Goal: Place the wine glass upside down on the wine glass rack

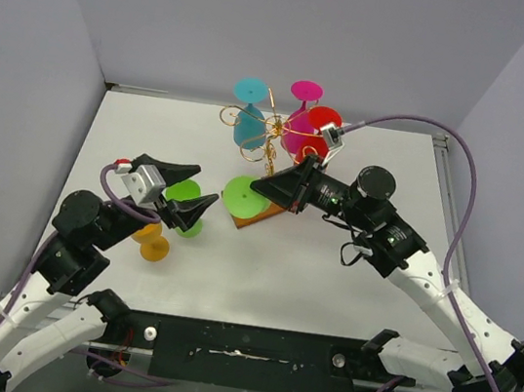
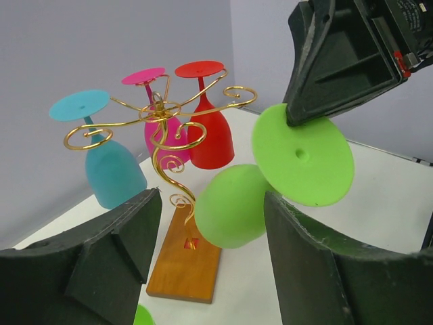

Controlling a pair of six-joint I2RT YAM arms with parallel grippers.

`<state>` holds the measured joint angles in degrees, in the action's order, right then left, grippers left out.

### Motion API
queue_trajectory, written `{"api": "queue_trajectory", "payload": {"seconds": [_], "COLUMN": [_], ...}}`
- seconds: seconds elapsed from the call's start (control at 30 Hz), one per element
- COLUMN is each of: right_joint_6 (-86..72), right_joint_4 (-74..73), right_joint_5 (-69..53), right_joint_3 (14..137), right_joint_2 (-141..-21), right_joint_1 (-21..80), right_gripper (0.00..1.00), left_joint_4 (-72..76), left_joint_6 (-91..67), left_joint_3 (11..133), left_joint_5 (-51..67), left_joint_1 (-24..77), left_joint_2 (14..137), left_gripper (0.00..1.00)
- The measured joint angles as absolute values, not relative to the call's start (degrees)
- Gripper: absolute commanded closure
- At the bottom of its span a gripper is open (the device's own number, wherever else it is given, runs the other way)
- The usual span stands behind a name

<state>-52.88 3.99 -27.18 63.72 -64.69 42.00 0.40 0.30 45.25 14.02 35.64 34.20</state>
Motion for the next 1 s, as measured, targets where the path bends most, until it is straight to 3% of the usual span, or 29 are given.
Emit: {"api": "queue_trajectory", "payload": {"seconds": [0.4, 1.0], "right_joint_6": [-49.74, -52.84], "right_joint_4": [-8.36, -16.88], "right_joint_5": [-26.50, -22.63], "right_joint_3": [60.73, 59.66], "right_joint_2": [-55.00, -50.81], "right_joint_1": [34.68, 25.04], "right_gripper": [1.00, 1.00], "left_joint_4": [1.15, 4.34], "left_joint_6": [-1.37, -6.48], "left_joint_3": [44.23, 35.64], "left_joint_5": [8.88, -13.61], "left_joint_1": [35.64, 35.62], "left_joint_2": [33.08, 27.77], "left_gripper": [0.39, 0.39]}}
